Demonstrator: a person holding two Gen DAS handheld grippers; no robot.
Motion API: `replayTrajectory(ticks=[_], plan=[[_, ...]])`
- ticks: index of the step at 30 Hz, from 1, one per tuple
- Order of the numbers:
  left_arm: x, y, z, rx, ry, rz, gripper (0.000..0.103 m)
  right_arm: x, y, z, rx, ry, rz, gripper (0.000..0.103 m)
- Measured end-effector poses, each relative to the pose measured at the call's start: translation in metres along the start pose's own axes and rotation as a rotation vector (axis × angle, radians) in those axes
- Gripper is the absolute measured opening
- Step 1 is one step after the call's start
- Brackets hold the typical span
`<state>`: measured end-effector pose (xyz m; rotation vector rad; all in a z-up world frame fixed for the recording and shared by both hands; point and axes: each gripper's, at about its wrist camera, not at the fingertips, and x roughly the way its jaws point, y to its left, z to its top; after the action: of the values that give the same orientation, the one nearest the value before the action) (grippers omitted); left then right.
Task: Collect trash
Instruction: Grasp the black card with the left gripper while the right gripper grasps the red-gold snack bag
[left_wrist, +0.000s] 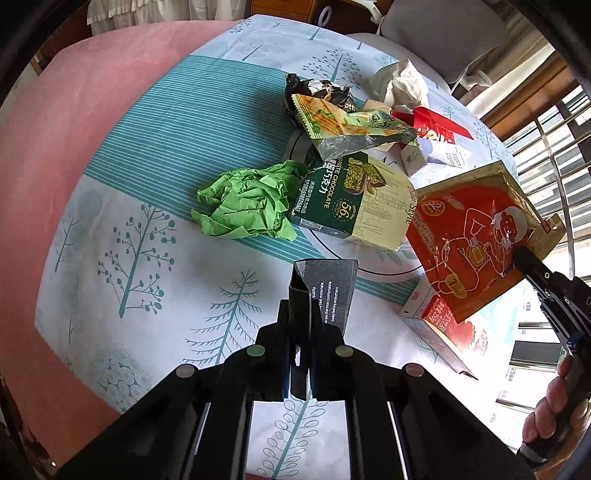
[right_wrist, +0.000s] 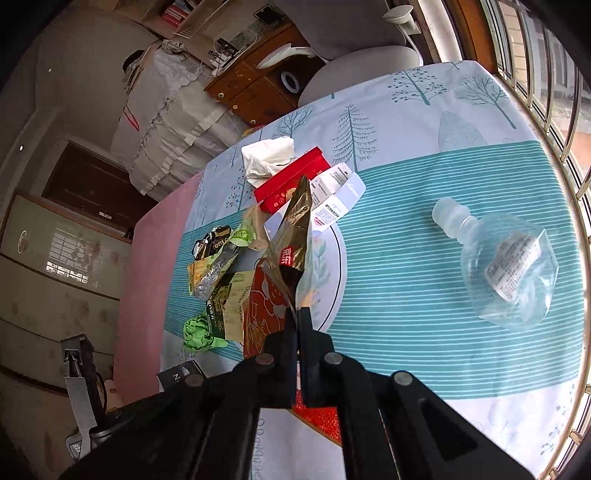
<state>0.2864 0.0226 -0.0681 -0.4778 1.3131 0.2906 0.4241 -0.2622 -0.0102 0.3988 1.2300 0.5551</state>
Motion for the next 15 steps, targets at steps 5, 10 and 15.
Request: replayTrajectory(ticks=[5, 10, 15], plan=[[-0.029, -0.002, -0.009, 0.054, -0.038, -0.031, 0.005, -0.023, 0.022, -0.02, -0.058, -0.015, -0.013, 0.0], [-0.048, 0.006, -0.021, 0.127, -0.057, -0.062, 0.005, -0.051, 0.044, -0.054, -0.093, -0.049, -0.042, 0.0], [-0.071, 0.024, -0.043, 0.231, -0.064, -0.102, 0.005, -0.078, 0.067, -0.103, -0.072, -0.104, -0.083, 0.0]])
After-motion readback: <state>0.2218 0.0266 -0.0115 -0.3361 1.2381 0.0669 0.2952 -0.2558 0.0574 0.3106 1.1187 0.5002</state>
